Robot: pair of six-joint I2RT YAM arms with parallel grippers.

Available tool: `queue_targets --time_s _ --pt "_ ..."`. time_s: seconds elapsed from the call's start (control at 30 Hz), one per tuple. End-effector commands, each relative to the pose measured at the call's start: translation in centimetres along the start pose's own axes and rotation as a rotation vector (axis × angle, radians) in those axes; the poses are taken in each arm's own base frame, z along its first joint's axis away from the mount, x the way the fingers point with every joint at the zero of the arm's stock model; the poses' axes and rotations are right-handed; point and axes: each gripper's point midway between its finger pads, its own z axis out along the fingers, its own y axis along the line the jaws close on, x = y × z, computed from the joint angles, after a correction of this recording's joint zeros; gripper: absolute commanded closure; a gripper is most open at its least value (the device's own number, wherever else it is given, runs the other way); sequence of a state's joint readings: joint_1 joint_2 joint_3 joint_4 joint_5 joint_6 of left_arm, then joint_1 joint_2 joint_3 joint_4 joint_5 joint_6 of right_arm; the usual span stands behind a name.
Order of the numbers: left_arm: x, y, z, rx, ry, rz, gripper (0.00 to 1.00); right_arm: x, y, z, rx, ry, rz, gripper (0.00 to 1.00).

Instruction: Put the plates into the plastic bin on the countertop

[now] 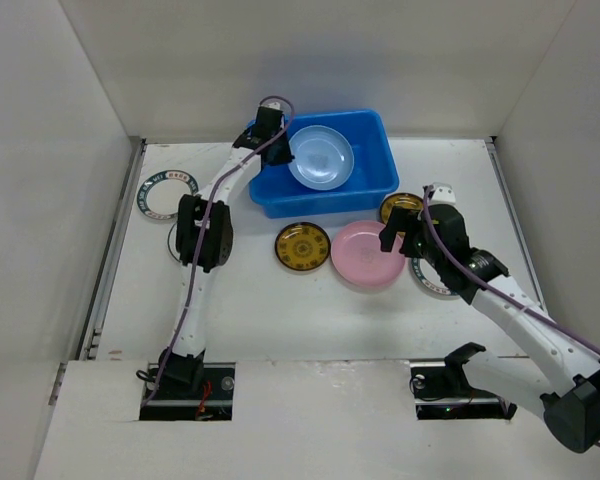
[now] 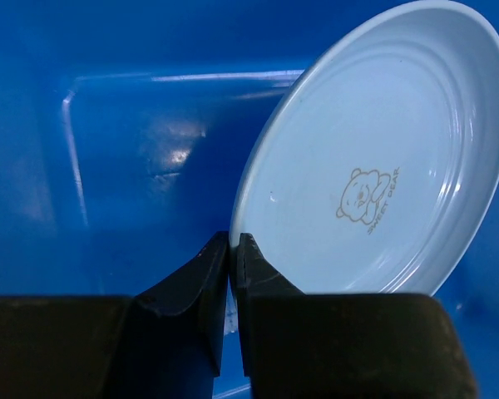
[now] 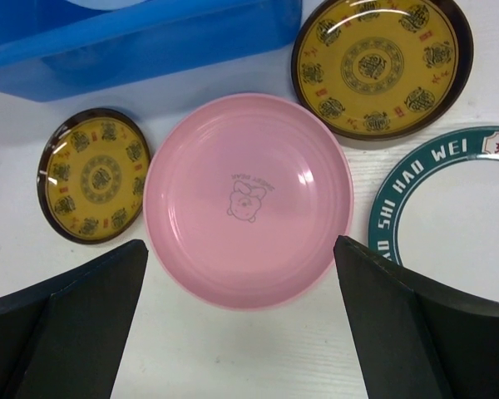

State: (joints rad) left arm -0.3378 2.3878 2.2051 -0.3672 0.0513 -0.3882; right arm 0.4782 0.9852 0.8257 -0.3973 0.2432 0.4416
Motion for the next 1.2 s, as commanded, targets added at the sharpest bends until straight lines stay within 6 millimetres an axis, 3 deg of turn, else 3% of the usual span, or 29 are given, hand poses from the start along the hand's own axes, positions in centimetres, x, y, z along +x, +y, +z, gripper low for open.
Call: queue_targets --time_s 0.0,0.13,0.27,0.37,0.53,0.63,0.7,0.87,0.93,1.07,1.17 --pt "0.8 -0.6 1.0 0.035 0.003 0.057 0.97 0.1 -0.5 -0.6 0.010 -0.009 0.012 0.00" --pt "1.8 -0.2 2.0 0.036 0.026 0.060 0.96 0.3 -0.8 -1.0 0.010 -0.012 0.014 0.00" --pt "1.5 0.2 2.4 0.041 0.013 0.058 0.89 0.4 -0.9 -1.4 0.007 -0.018 0.015 0.00" --pt "0.2 -0.4 1.6 0.059 -0.018 0.061 0.74 0.4 -1.1 -1.7 0.007 -0.021 0.017 0.00" --pt "-2.9 -2.2 -1.3 0.086 -0.093 0.076 0.38 0.6 -1.4 -1.9 0.015 -0.022 0.015 0.00" --pt "-5.0 -3.3 -4.0 0.102 -0.145 0.084 0.22 0.9 -1.4 -2.1 0.017 -0.010 0.010 0.00" --pt "-7.1 -4.3 -6.8 0.117 -0.198 0.085 0.16 1.1 -1.4 -2.1 0.018 0.002 0.002 0.00" --pt "-12.7 -6.1 -16.2 0.115 -0.378 0.077 0.04 4.1 0.2 -1.7 -0.028 0.099 -0.085 0.02" --pt "-13.9 -6.1 -19.9 0.102 -0.433 0.073 0.02 5.8 1.0 -1.4 -0.052 0.147 -0.148 0.02" --pt "-13.6 -3.7 -25.0 0.014 -0.469 0.030 0.00 8.4 2.8 -0.6 -0.085 0.228 -0.259 0.04" --pt "-10.6 -0.3 -26.3 -0.111 -0.432 -0.003 0.00 9.0 4.4 0.5 -0.096 0.265 -0.310 0.07"
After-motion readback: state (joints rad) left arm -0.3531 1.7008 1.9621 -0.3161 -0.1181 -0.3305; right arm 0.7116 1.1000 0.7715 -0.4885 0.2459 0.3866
